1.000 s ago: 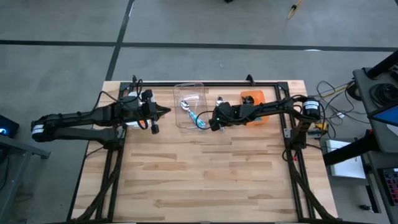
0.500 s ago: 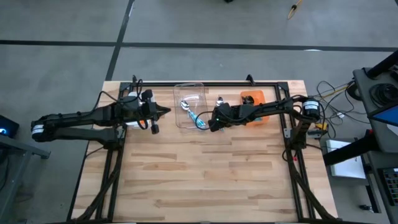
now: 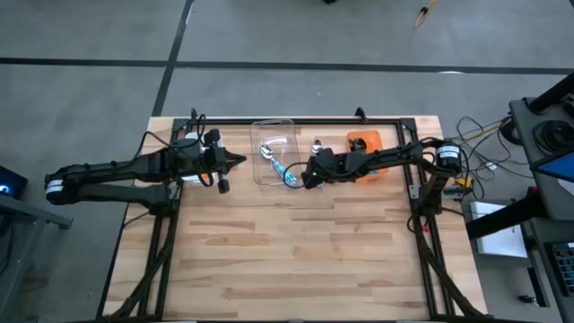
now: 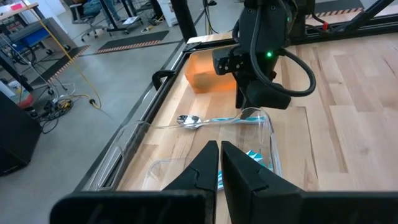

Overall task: Sort silverware by color (type)
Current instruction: Put the blue patterned spoon into the transparent bin

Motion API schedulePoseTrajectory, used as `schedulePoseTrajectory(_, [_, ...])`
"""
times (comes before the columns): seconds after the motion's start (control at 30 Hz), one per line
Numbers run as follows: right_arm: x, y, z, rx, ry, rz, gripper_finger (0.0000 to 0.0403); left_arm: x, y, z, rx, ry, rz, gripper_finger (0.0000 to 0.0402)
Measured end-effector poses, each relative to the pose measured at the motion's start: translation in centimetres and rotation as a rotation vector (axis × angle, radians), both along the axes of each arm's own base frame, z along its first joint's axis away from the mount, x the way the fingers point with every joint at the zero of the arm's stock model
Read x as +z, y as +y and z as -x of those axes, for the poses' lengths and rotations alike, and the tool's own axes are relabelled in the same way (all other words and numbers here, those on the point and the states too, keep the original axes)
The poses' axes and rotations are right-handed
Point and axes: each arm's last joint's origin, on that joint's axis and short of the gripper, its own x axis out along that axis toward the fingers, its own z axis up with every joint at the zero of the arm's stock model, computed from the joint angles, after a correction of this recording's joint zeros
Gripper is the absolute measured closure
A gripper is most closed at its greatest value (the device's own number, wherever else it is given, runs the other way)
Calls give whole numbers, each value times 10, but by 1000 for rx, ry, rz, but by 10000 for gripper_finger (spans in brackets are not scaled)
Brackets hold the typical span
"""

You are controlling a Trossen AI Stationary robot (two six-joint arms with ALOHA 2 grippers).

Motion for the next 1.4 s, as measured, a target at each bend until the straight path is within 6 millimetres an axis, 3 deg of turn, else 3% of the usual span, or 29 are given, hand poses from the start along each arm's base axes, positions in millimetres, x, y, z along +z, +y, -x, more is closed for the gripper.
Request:
schedulePoseTrajectory(0.17, [-7,1,-1,-12,7,2,227,0,0,0,0,0,0,400])
schedulePoseTrajectory(0.3, [-25,1,-4,-7,57,5,227,0,0,0,0,0,0,400])
schedulePoseTrajectory(0.53, [-31,3,-4,-47,67,-7,231,0,0,0,0,3,0,400])
schedulePoseTrajectory(0.67, [-31,5,-4,-60,71,-13,258,0,0,0,-1,3,-2,400])
schedulePoseTrajectory(0.83, [-32,5,-2,-84,73,-20,320,0,0,0,-1,3,-3,400])
schedulePoseTrajectory(1.0, [-29,6,-1,-109,59,-40,372,0,0,0,-1,3,-3,400])
schedulePoseTrajectory(1.2, [-18,8,3,-106,46,-72,372,0,0,0,-1,3,-3,400])
schedulePoseTrajectory(1.4, [6,9,16,-125,53,-20,372,0,0,0,-1,3,-3,400])
